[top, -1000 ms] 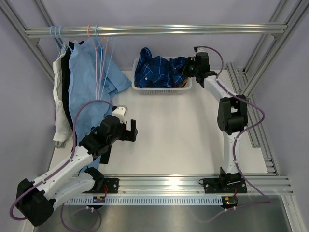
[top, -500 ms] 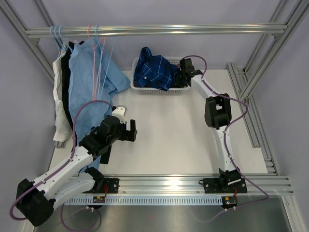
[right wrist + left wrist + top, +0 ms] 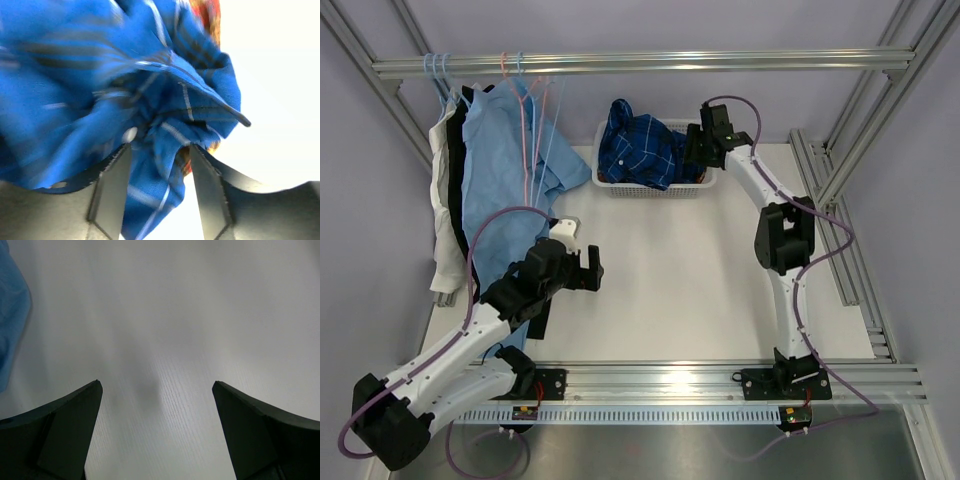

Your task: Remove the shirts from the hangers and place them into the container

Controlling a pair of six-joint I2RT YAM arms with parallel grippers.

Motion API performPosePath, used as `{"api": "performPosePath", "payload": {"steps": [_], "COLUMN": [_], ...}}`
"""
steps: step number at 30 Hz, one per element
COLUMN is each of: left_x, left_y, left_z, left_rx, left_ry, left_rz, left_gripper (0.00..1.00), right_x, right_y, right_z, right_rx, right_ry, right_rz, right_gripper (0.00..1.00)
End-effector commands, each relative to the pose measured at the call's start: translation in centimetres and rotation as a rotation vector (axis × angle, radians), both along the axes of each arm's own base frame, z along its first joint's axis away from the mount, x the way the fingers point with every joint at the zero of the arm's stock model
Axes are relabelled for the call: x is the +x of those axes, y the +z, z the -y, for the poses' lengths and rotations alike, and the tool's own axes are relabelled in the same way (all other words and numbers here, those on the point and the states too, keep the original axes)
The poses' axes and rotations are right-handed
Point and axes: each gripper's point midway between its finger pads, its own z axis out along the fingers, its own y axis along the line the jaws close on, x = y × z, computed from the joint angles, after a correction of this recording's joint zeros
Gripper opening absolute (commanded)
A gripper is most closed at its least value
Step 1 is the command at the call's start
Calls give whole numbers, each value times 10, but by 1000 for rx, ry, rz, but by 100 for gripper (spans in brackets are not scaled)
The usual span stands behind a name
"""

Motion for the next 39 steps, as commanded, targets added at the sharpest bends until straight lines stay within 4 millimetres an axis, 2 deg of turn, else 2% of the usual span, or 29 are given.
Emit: {"api": "performPosePath", "payload": {"steps": [1, 2, 4, 6, 7, 9, 10, 11, 12, 13, 14, 15, 16, 17, 18, 19, 20, 23, 24, 25, 26, 27, 28, 29, 31, 32, 34, 37, 39], "left_x": [9, 9, 9, 9, 9, 8, 6, 6, 5, 2, 1, -1, -3, -6, -8, -11, -15, -23, -27, -30, -33, -36, -40, -42, -48, -52, -56, -62, -64], "left_y": [36, 37, 42, 46, 51, 57, 60, 68, 70, 71, 77, 80, 83, 86, 93, 94, 96, 116, 122, 130, 133, 135, 141, 143, 143, 147, 144, 141, 142], "left_z": [4, 4, 4, 4, 4, 3, 2, 3, 2, 1, 1, 0, 0, -1, -2, -2, -4, -10, -14, -19, -22, -27, -32, -35, -45, -50, -63, -84, -99], "left_rx": [-59, -60, -64, -66, -71, -83, -87, -101, -105, -104, -114, -119, -129, -132, -148, -157, -160, -195, -200, -215, -220, -215, -225, -224, -208, -213, -183, -144, -131], "left_ry": [24, 24, 25, 27, 31, 35, 38, 39, 40, 42, 42, 43, 43, 40, 39, 34, 33, 39, 43, 53, 61, 72, 74, 81, 104, 110, 146, 211, 278], "left_rz": [71, 73, 76, 78, 80, 86, 82, 94, 94, 85, 91, 92, 90, 86, 98, 96, 93, 128, 136, 163, 173, 181, 201, 210, 216, 233, 241, 264, 282], "left_gripper": [99, 99, 99, 99, 99, 99, 99, 99, 99, 99, 99, 99, 99, 99, 99, 99, 99, 99, 99, 99, 99, 99, 99, 99, 99, 99, 99, 99, 99], "right_x": [-5, -10, -16, -25, -31, -43, -50, -61, -68, -74, -86, -93, -101, -114, -121, -131, -145, -181, -190, -200, -217, -227, -237, -254, -273, -289, -313, -331, -348], "right_y": [108, 120, 125, 141, 135, 156, 148, 168, 174, 166, 184, 187, 176, 191, 194, 180, 198, 207, 210, 200, 218, 222, 214, 232, 230, 244, 248, 239, 245], "right_z": [7, 8, 11, 14, 15, 19, 20, 24, 24, 25, 28, 29, 30, 34, 37, 41, 48, 64, 69, 74, 83, 88, 93, 103, 113, 124, 137, 152, 160], "right_rx": [-14, -14, -20, -14, -16, -4, -6, 4, 11, 10, 22, 32, 30, 42, 40, 31, 35, 19, 11, -1, 2, -1, -10, -2, -13, -12, -28, -84, -89], "right_ry": [24, 25, 28, 31, 30, 31, 34, 34, 42, 51, 54, 57, 61, 61, 58, 55, 48, 35, 32, 28, 9, -2, -12, -36, -54, -89, -105, -123, -130], "right_rz": [202, 221, 223, 243, 230, 264, 251, 287, 302, 296, 330, 336, 315, 346, 358, 337, 382, 418, 427, 410, 464, 481, 473, 530, 539, 592, 624, 640, 685], "right_gripper": [61, 63, 69, 73, 75, 81, 86, 88, 90, 94, 95, 95, 96, 96, 97, 97, 98, 99, 99, 99, 100, 99, 99, 99, 99, 99, 99, 99, 99]}}
